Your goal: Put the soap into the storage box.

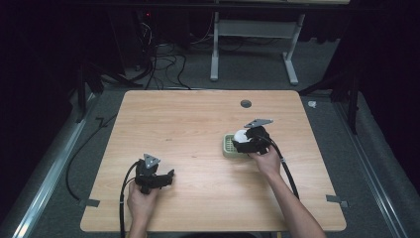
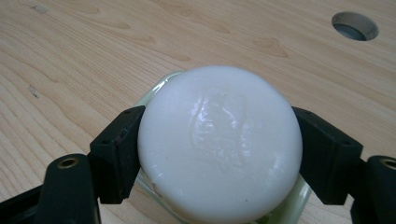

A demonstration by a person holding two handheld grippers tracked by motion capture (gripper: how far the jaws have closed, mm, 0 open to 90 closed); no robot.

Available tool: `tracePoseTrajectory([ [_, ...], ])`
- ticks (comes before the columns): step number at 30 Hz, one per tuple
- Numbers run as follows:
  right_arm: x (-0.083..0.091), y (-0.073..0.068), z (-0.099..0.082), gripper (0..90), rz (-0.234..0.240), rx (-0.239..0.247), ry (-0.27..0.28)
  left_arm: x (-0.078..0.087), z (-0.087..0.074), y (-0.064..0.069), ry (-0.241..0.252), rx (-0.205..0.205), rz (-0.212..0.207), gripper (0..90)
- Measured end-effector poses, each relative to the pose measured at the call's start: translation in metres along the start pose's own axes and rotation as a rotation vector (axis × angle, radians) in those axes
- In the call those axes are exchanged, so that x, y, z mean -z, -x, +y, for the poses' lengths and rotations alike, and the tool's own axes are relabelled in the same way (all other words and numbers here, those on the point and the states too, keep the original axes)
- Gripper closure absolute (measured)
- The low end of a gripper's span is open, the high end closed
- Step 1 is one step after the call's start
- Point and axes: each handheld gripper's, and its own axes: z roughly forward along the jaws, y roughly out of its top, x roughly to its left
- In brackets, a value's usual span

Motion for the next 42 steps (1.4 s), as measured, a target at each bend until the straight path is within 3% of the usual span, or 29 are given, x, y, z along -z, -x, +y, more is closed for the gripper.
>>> tracePoseTrajectory([
  [42, -0.025, 0.006, -0.008, 24.6, 0.003, -0.028, -0.072, 0.0, 0.0, 0.0, 0.0, 0.0, 0.0, 16.8],
])
